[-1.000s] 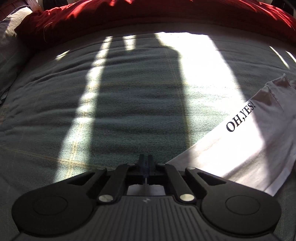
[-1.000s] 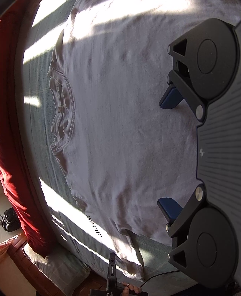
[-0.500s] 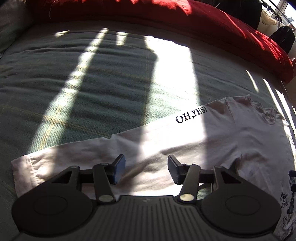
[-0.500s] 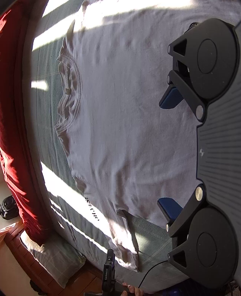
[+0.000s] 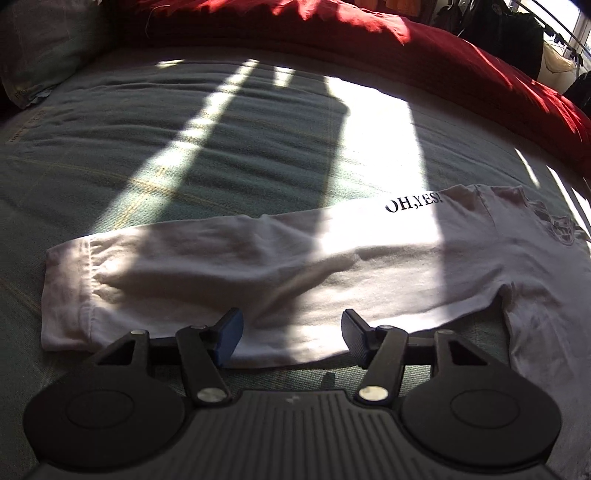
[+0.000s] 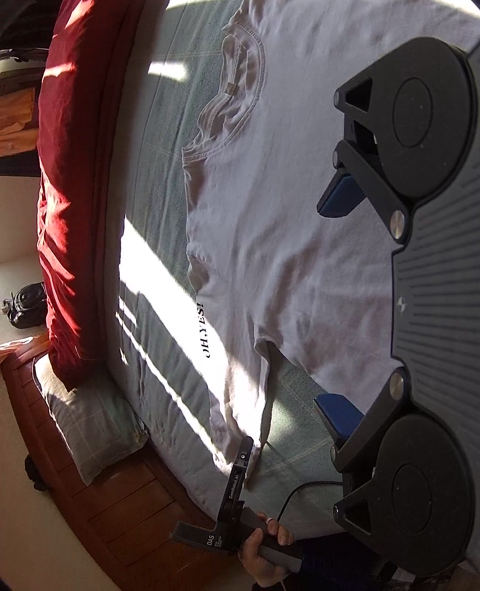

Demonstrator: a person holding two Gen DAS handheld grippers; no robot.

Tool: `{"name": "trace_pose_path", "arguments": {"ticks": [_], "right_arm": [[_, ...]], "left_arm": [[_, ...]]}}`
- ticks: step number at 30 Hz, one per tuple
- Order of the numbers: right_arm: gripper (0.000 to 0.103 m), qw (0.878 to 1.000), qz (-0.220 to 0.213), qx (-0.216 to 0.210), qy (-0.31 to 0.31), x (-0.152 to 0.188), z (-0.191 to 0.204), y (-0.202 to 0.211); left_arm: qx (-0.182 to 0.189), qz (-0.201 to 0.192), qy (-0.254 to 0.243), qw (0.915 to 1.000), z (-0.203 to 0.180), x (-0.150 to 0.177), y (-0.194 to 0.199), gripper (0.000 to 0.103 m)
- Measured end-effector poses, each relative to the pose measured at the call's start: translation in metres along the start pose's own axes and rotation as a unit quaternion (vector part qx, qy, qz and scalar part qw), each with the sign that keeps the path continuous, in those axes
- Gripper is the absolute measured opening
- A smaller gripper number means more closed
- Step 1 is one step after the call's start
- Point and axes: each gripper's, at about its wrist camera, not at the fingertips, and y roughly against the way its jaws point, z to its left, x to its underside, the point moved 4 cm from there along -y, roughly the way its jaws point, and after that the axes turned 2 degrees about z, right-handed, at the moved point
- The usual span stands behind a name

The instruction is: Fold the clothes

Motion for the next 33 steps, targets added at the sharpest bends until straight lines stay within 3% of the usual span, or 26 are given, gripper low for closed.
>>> {"name": "trace_pose_path", "arguments": {"ticks": [2,5,8,11,17,21,24,28,31,33], "right_arm": [[0.092,0.999,0.002,-0.017,0.033,-0.02,0.002,-0.015],[0.076,0.997,0.026,-0.017,0.071,-0.054,0.011,-0.04],[0.067,0.995,0.047,-0.031,0.08,-0.082,0.023,-0.057],[0.065,0.993,0.074,-0.044,0.079,-0.106,0.038,-0.075],[0.065,0.98,0.113,-0.041,0.157,-0.153,0.077,-0.128],[0.064,0.969,0.134,-0.05,0.199,-0.179,0.095,-0.173],[0.063,0.956,0.157,-0.067,0.237,-0.188,0.107,-0.214],[0.052,0.929,0.193,-0.088,0.303,-0.183,0.123,-0.262],[0.041,0.912,0.216,-0.097,0.335,-0.175,0.127,-0.279],[0.041,0.903,0.229,-0.103,0.348,-0.171,0.127,-0.286]], "left_arm": [[-0.014,-0.019,-0.007,0.9997,-0.005,0.0,0.002,0.063],[-0.015,-0.019,-0.015,0.9996,-0.012,0.001,0.004,0.064],[-0.016,-0.016,-0.04,0.9989,-0.017,0.0,0.015,0.065],[0.002,-0.011,-0.046,0.9989,-0.017,-0.006,0.029,0.078],[0.025,-0.002,0.003,0.9997,-0.004,-0.013,0.03,0.078],[0.013,0.013,0.04,0.9991,0.003,-0.009,0.017,0.078],[-0.01,0.014,0.058,0.9982,0.008,-0.006,0.014,0.078],[0.002,0.019,0.093,0.9955,0.012,0.001,0.011,0.078],[-0.006,0.023,0.09,0.9957,0.013,0.005,0.009,0.078],[-0.01,0.026,0.088,0.9958,0.014,0.006,0.008,0.078]]}}
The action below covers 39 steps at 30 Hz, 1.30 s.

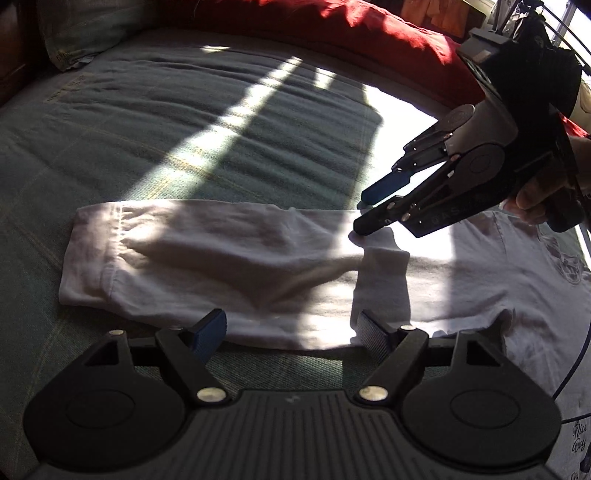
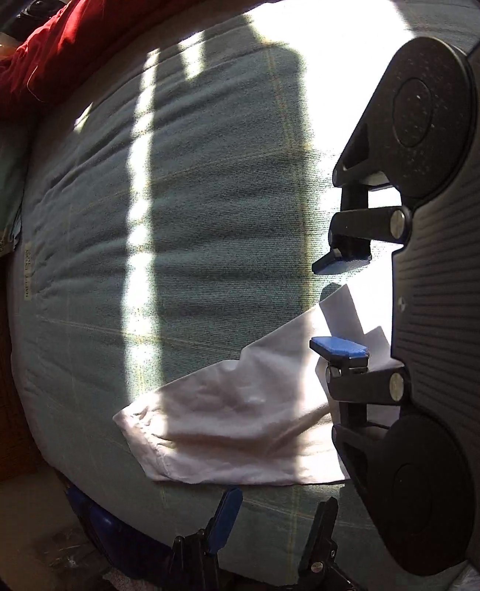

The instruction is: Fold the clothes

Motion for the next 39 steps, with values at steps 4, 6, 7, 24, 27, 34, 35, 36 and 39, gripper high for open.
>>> {"name": "trace_pose_path", "arguments": {"ticks": [4,6,7,24,27,34,35,36,39], "right_arm": [[0.027,0.999,0.027,-0.016,0.03,0.0,-0.001,-0.017],[0.001,0.998,0.035,-0.015,0.042,-0.002,0.005,-0.015],[0.001,0.998,0.037,-0.008,0.051,-0.004,0.008,-0.013],[0.016,0.999,-0.021,-0.029,-0.031,-0.045,0.035,0.006],[0.017,0.999,-0.013,-0.035,-0.03,-0.04,0.056,-0.016],[0.022,0.991,-0.049,-0.024,-0.12,-0.043,0.055,-0.028],[0.022,0.989,-0.054,-0.017,-0.137,-0.039,0.053,-0.024],[0.022,0.986,-0.059,-0.008,-0.153,-0.036,0.05,-0.02],[0.024,0.975,-0.075,0.015,-0.206,-0.015,0.047,-0.002]], "left_arm": [[-0.002,0.002,0.008,1.0,0.003,-0.001,-0.001,0.078],[-0.001,0.003,0.015,0.9999,0.005,-0.002,-0.003,0.078],[0.0,0.003,0.019,0.9998,0.006,-0.003,-0.003,0.078],[-0.061,-0.01,0.029,0.9977,0.05,-0.008,-0.014,0.078],[-0.037,-0.014,0.055,0.9977,0.068,-0.005,-0.008,0.077],[-0.047,-0.063,0.078,0.9939,0.082,-0.012,0.028,0.077],[-0.039,-0.073,0.076,0.9937,0.085,-0.014,0.03,0.077],[-0.034,-0.076,0.074,0.9938,0.086,-0.017,0.03,0.078],[-0.039,-0.066,0.063,0.9951,0.081,-0.027,0.02,0.077]]}}
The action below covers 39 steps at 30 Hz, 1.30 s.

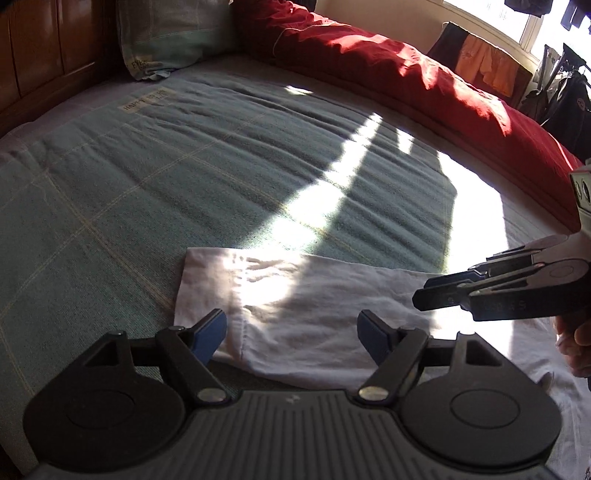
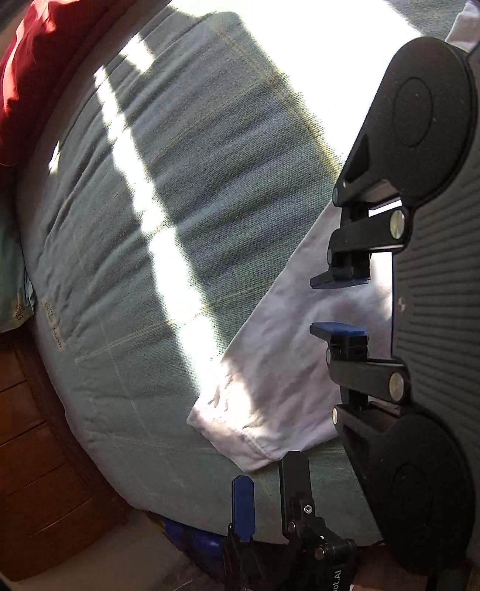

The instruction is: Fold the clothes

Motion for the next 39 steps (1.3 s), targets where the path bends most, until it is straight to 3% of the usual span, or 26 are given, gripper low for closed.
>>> {"name": "trace_pose_path", "arguments": {"ticks": [2,5,10,16,17,19,23,26,30,33,35,39], "right_arm": [[0.031,0.998,-0.018,0.029,-0.046,0.019,-0.008,0.02],[0.031,0.99,-0.023,0.091,-0.101,0.05,-0.019,0.038],[0.031,0.971,-0.043,0.172,-0.16,0.085,-0.047,0.056],[0.033,0.96,-0.084,0.187,-0.192,0.065,-0.077,0.025],[0.041,0.96,-0.087,0.18,-0.194,0.059,-0.078,0.019],[0.047,0.962,-0.093,0.177,-0.184,0.045,-0.078,0.011],[0.047,0.962,-0.108,0.177,-0.175,0.035,-0.067,0.032],[0.055,0.952,-0.12,0.213,-0.183,0.055,-0.057,0.062],[0.056,0.933,-0.076,0.256,-0.24,0.096,-0.075,0.057],[0.059,0.924,-0.095,0.248,-0.275,0.101,-0.092,0.044],[0.064,0.922,-0.106,0.249,-0.277,0.088,-0.099,0.04],[0.064,0.917,-0.121,0.249,-0.288,0.07,-0.1,0.045]], "left_arm": [[0.014,0.004,-0.01,0.9998,-0.01,-0.004,-0.004,0.078],[0.027,0.017,-0.046,0.9984,-0.035,-0.004,-0.014,0.078],[-0.002,0.056,-0.096,0.9938,-0.054,0.008,-0.039,0.078],[-0.022,0.079,-0.099,0.9917,-0.046,0.017,-0.043,0.08],[-0.021,0.079,-0.099,0.9917,-0.045,0.016,-0.041,0.08],[-0.019,0.08,-0.098,0.9918,-0.042,0.015,-0.037,0.08],[-0.013,0.078,-0.101,0.9918,-0.04,0.011,-0.028,0.079],[-0.012,0.072,-0.124,0.9895,-0.048,0.009,-0.032,0.079],[-0.021,0.094,-0.115,0.9887,-0.04,0.016,-0.045,0.079],[-0.01,0.09,-0.128,0.9877,-0.037,0.019,-0.043,0.08],[-0.003,0.09,-0.134,0.9869,-0.035,0.018,-0.041,0.079],[0.018,0.086,-0.134,0.9871,-0.037,0.008,-0.034,0.079]]}}
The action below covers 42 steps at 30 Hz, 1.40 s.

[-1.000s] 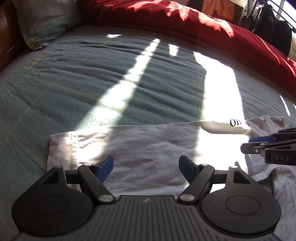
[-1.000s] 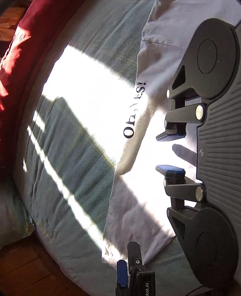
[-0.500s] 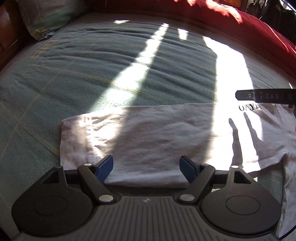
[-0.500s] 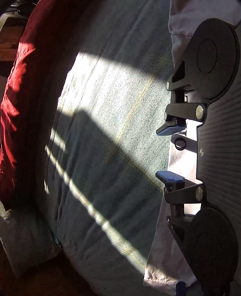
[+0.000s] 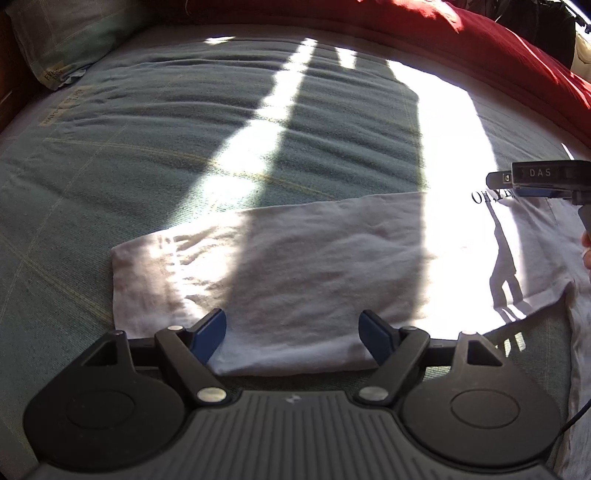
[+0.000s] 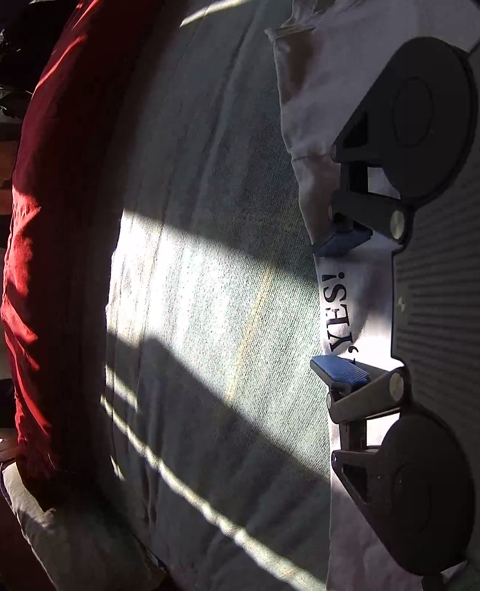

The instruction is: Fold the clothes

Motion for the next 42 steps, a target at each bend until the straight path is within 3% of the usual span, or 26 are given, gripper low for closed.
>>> {"name": "trace_pose_path", "arguments": {"ticks": [4,10,15,19,22,28,33,38,42], "right_arm": [[0.064,1.0,-0.002,-0.003,-0.023,0.017,-0.003,0.044],[0.066,0.997,0.049,-0.005,-0.066,0.064,-0.028,0.088],[0.067,0.996,0.05,0.012,-0.068,0.084,-0.061,0.113],[0.068,0.995,0.04,0.028,-0.088,0.096,-0.104,0.118],[0.068,0.994,0.042,0.027,-0.098,0.107,-0.133,0.125],[0.068,0.99,0.059,0.053,-0.115,0.131,-0.197,0.143],[0.069,0.986,0.039,0.09,-0.132,0.135,-0.251,0.164],[0.07,0.979,0.029,0.128,-0.158,0.142,-0.315,0.177],[0.07,0.972,0.018,0.16,-0.174,0.149,-0.365,0.186]], "left_arm": [[0.02,-0.01,-0.025,0.9995,-0.016,-0.014,0.01,0.079],[0.05,-0.022,-0.074,0.9958,-0.066,-0.035,0.025,0.079],[0.054,-0.022,-0.139,0.9886,-0.124,-0.031,0.011,0.079],[0.026,-0.014,-0.181,0.9831,-0.161,-0.014,-0.018,0.079],[0.007,0.01,-0.153,0.9881,-0.161,0.0,-0.031,0.08],[-0.023,0.043,-0.116,0.9921,-0.163,0.001,-0.01,0.081],[0.033,0.021,-0.147,0.9884,-0.232,-0.008,0.02,0.081],[0.118,0.039,-0.186,0.9747,-0.325,0.003,0.015,0.082],[0.133,0.056,-0.214,0.9661,-0.373,0.02,-0.005,0.082]]}}
